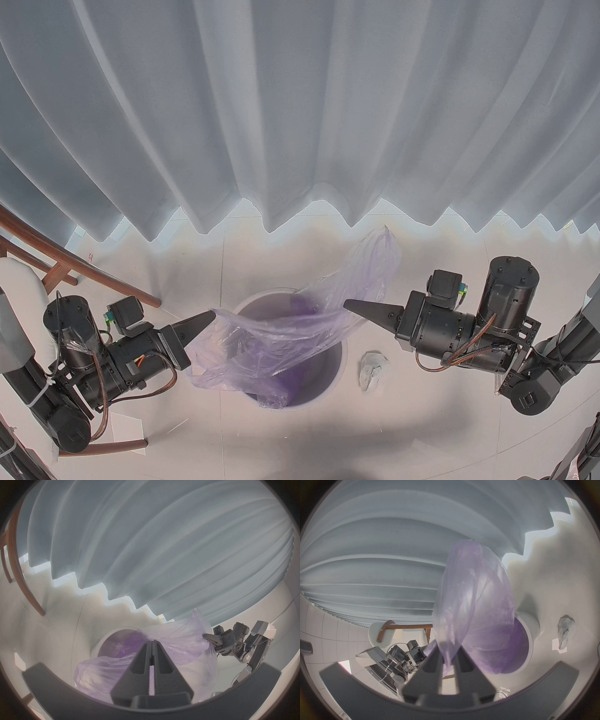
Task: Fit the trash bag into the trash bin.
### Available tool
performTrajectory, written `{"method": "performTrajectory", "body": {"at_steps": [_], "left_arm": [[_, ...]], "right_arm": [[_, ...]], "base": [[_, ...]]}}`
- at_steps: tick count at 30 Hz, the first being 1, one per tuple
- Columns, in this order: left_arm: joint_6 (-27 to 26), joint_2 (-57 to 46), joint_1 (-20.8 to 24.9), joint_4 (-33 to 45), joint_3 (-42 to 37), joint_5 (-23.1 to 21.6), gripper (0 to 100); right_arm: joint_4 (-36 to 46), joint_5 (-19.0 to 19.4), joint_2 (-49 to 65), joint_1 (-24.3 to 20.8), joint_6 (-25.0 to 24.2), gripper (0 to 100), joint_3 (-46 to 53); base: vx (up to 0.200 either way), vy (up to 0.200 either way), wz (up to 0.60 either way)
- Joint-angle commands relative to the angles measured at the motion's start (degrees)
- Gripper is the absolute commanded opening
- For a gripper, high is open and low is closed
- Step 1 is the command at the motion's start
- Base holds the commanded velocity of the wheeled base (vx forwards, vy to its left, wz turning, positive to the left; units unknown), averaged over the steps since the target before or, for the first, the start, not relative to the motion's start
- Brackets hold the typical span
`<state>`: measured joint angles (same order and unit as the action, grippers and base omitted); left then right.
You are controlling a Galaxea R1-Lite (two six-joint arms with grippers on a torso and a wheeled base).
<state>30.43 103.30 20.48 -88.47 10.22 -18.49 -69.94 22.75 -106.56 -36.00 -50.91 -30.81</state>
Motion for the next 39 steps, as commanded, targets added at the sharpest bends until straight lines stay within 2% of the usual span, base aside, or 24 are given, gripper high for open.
{"method": "performTrajectory", "body": {"at_steps": [1, 16, 26, 38, 39], "left_arm": [[-0.1, 0.1, 0.9, 0.0, -0.9, -0.1, 0], [0.0, -0.2, -0.4, 0.0, 0.0, 0.1, 0], [0.2, 0.1, -2.9, 0.2, 2.2, 0.3, 0], [0.2, 0.1, -2.2, 0.1, 2.4, 2.1, 0], [0.2, 0.1, -2.3, 0.1, 2.3, 2.1, 0]], "right_arm": [[-0.2, 0.0, -0.1, -1.1, 0.0, 100, 0.8], [-1.3, -0.3, 0.0, -2.2, 0.3, 100, 2.2], [-7.5, -0.2, 0.4, -2.5, 2.3, 100, 3.4], [-7.5, -0.5, -0.9, -2.5, 2.0, 100, 3.8], [-7.5, -0.6, -1.0, -2.5, 1.9, 0, 3.8]], "base": [[0.000, 0.000, 0.00], [0.000, 0.000, 0.00], [0.000, 0.000, 0.00], [0.000, 0.000, 0.00], [0.000, 0.000, 0.00]]}}
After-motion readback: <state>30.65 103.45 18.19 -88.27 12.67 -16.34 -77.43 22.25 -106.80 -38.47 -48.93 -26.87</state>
